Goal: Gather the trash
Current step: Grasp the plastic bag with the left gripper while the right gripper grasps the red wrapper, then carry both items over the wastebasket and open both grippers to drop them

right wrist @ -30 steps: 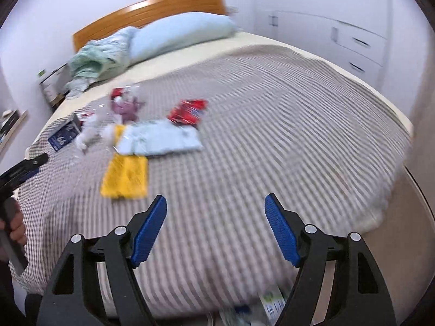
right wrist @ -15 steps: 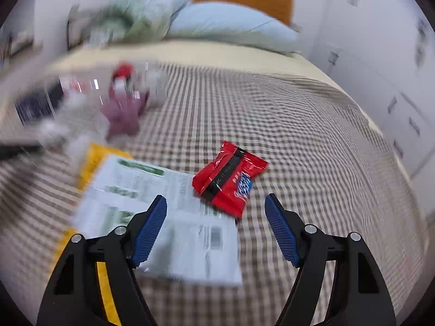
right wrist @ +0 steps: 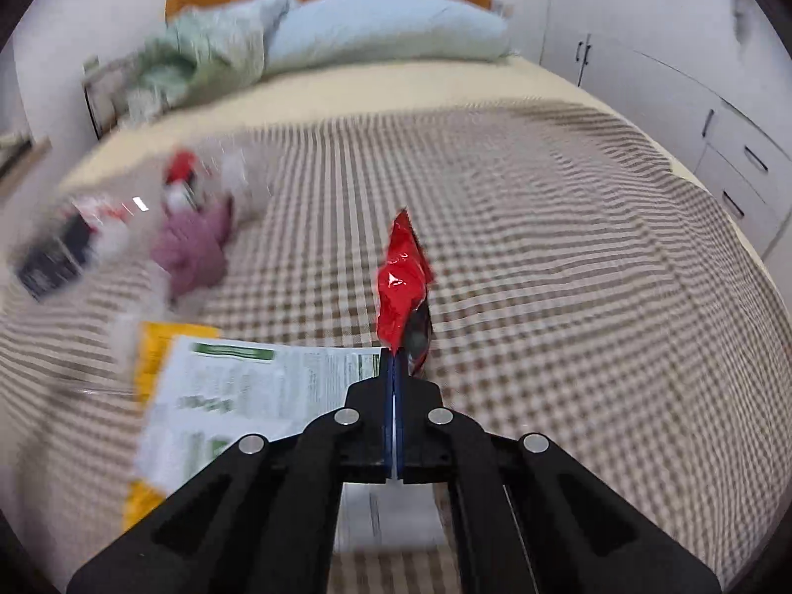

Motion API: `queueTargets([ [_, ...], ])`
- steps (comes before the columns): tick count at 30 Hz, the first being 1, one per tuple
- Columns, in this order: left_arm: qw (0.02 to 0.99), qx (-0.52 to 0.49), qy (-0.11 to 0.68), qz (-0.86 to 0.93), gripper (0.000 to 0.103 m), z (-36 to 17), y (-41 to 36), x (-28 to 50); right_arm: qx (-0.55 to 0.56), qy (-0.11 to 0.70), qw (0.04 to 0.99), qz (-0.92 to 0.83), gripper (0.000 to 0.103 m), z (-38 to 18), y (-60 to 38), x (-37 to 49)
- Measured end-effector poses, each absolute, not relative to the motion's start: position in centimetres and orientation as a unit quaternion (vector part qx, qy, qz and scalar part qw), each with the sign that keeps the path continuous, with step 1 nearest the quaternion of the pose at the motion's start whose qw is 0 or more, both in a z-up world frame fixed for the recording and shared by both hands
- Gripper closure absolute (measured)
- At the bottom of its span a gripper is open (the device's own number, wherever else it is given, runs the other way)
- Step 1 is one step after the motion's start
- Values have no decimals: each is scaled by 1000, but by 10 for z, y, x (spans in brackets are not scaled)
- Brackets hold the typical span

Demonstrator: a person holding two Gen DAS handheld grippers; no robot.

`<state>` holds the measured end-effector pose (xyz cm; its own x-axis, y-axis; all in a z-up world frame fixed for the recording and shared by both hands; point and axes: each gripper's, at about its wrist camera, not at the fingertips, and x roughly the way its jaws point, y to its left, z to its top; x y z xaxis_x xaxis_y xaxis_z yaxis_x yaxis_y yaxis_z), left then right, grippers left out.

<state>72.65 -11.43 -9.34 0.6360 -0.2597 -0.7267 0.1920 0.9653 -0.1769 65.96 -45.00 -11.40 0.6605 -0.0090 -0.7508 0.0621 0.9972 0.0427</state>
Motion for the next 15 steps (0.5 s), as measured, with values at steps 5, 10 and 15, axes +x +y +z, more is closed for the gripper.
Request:
queueTargets([
  [5,909,-39,384,-159,100,-51,-135,669,61,377,924,4,103,-57,-459,594],
  [10,896,-38,389,-208,100,-37,-169,609,63,358,932,12,103,-31,-468,503],
  [15,869,-24,416,-268,100,-60,-223,534,79,364,928,12,103,-45,-479,404],
])
